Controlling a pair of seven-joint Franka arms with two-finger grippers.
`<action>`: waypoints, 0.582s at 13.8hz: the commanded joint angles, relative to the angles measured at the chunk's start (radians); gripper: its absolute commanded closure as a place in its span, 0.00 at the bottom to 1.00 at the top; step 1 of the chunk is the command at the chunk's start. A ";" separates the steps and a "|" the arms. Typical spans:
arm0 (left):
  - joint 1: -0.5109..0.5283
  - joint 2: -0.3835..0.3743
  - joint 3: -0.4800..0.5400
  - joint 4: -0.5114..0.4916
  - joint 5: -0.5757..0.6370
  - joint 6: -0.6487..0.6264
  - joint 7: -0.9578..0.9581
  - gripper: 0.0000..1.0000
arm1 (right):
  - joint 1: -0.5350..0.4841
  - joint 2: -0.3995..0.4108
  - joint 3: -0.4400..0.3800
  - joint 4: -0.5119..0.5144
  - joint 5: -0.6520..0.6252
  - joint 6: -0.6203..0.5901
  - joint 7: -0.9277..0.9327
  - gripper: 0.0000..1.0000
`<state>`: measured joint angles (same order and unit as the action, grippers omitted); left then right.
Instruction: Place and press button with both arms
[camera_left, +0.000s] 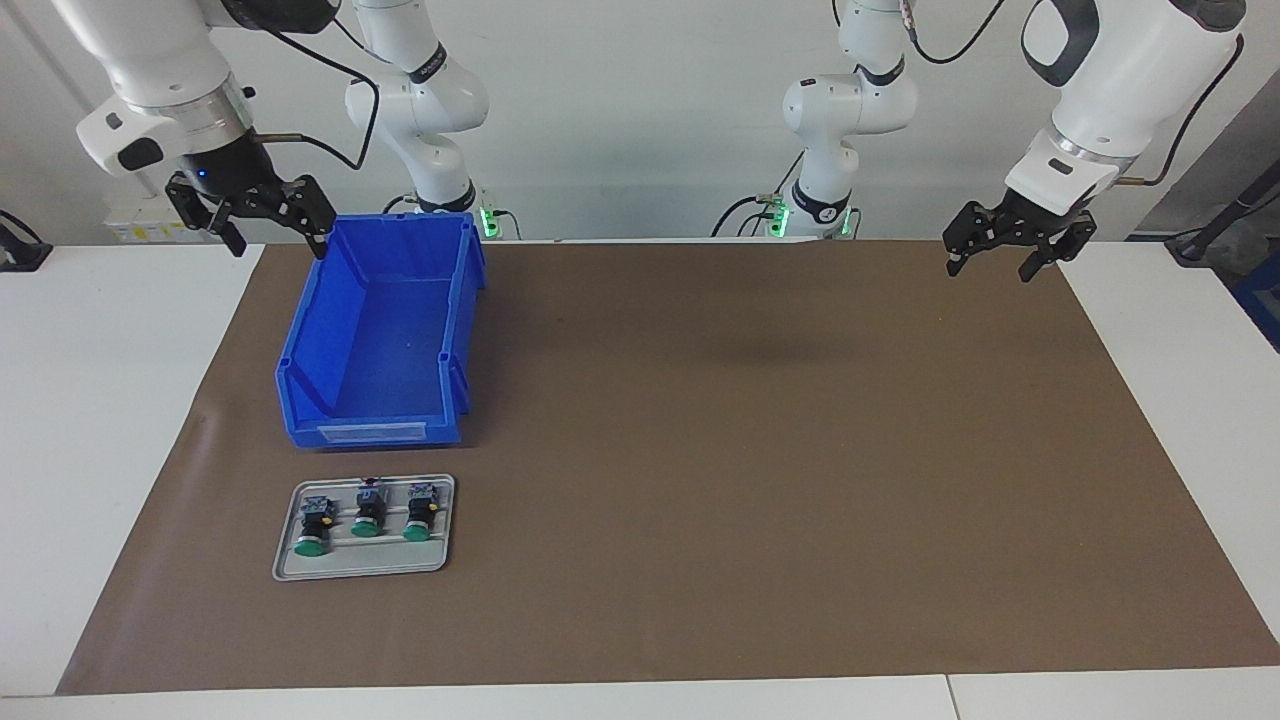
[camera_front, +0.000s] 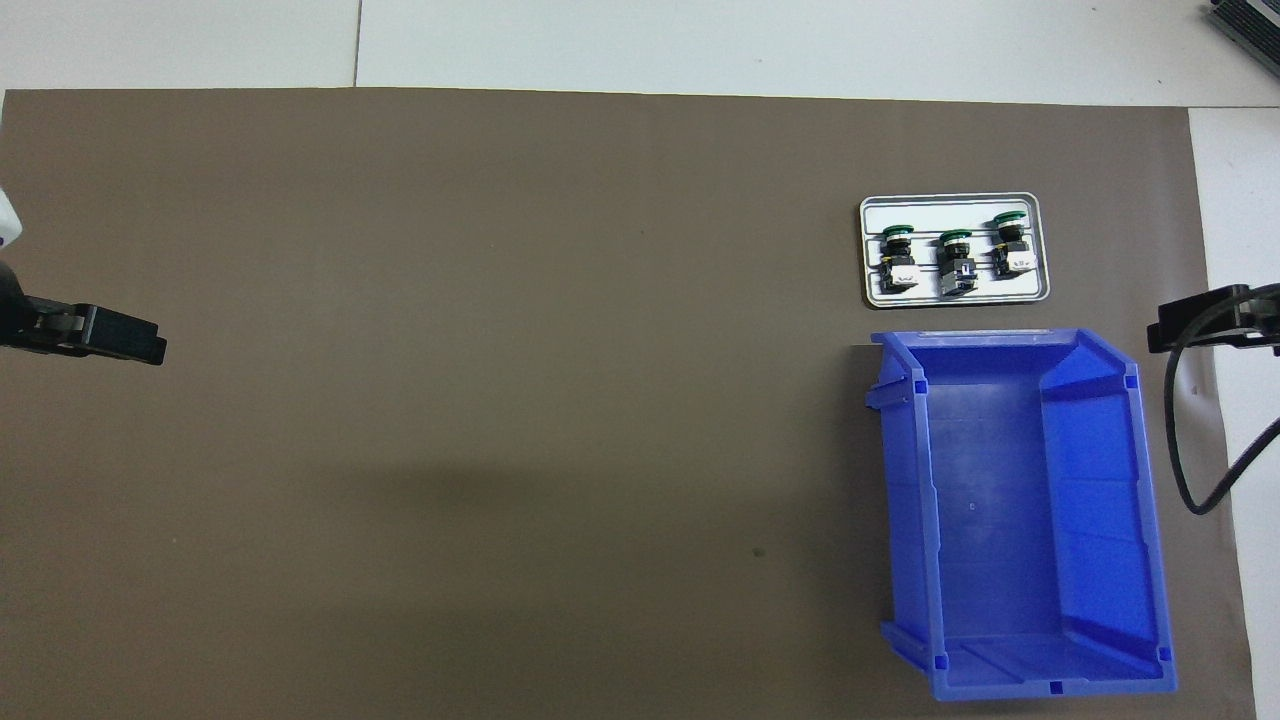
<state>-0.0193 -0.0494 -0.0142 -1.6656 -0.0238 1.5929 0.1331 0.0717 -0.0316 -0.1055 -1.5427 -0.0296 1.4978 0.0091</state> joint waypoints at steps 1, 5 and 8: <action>0.007 -0.023 -0.004 -0.025 0.010 0.006 -0.007 0.00 | 0.006 -0.013 -0.006 -0.010 -0.013 -0.001 0.008 0.00; 0.007 -0.024 -0.004 -0.025 0.010 0.006 -0.007 0.00 | 0.006 -0.020 -0.006 -0.032 -0.013 0.010 0.019 0.00; 0.007 -0.023 -0.004 -0.025 0.010 0.006 -0.007 0.00 | -0.004 -0.018 -0.006 -0.065 -0.015 0.079 0.006 0.00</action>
<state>-0.0193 -0.0494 -0.0142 -1.6656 -0.0238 1.5929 0.1331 0.0712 -0.0320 -0.1094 -1.5591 -0.0296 1.5209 0.0091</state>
